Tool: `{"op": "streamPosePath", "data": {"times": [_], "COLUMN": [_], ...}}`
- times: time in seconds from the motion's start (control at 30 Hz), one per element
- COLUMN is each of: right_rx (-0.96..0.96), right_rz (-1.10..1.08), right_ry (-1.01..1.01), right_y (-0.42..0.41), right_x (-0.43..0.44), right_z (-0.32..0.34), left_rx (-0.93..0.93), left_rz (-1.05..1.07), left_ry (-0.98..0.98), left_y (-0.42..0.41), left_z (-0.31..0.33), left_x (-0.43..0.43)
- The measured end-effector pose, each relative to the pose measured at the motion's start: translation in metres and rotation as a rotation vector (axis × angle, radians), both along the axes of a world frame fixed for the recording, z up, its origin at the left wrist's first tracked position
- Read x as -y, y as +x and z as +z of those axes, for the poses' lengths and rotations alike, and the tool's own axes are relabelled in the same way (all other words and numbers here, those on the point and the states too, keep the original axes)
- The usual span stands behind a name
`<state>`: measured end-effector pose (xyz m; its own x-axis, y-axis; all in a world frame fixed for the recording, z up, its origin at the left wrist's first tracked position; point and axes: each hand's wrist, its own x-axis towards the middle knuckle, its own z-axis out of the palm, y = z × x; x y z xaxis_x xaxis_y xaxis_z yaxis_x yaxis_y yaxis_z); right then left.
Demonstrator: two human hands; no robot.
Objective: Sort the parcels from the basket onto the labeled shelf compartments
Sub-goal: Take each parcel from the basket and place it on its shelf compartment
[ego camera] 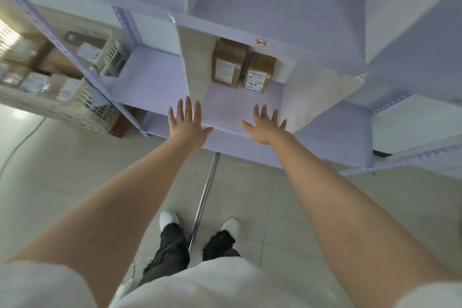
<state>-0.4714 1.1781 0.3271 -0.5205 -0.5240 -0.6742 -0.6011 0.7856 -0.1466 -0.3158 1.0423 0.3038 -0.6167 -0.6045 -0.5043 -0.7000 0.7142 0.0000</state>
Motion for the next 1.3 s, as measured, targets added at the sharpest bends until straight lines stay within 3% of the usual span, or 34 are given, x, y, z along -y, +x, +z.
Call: {"op": "streamPosePath", "data": {"times": [0.37,0.7,0.93,1.3], "right_rx": [0.078,-0.061,-0.032,-0.024], "right_rz": [0.243,0.522,0.634,0.668], "right_ry": [0.009,-0.084,-0.188,-0.281], "right_y": [0.110,0.255,0.345,0.362], "right_x": [0.106,0.283,0.380,0.568], "right_z": [-0.003,0.045,0.066,0.077], "left_rx": [-0.063,-0.136,-0.191,-0.186], "left_rz": [0.302,0.495,0.610,0.676], "left_ry": [-0.002,-0.122,-0.163,-0.228], "left_y": [0.126,0.282,0.357,0.391], "left_z": [0.005,0.054,0.074,0.088], "left_x": [0.068,0.198,0.274,0.454]}}
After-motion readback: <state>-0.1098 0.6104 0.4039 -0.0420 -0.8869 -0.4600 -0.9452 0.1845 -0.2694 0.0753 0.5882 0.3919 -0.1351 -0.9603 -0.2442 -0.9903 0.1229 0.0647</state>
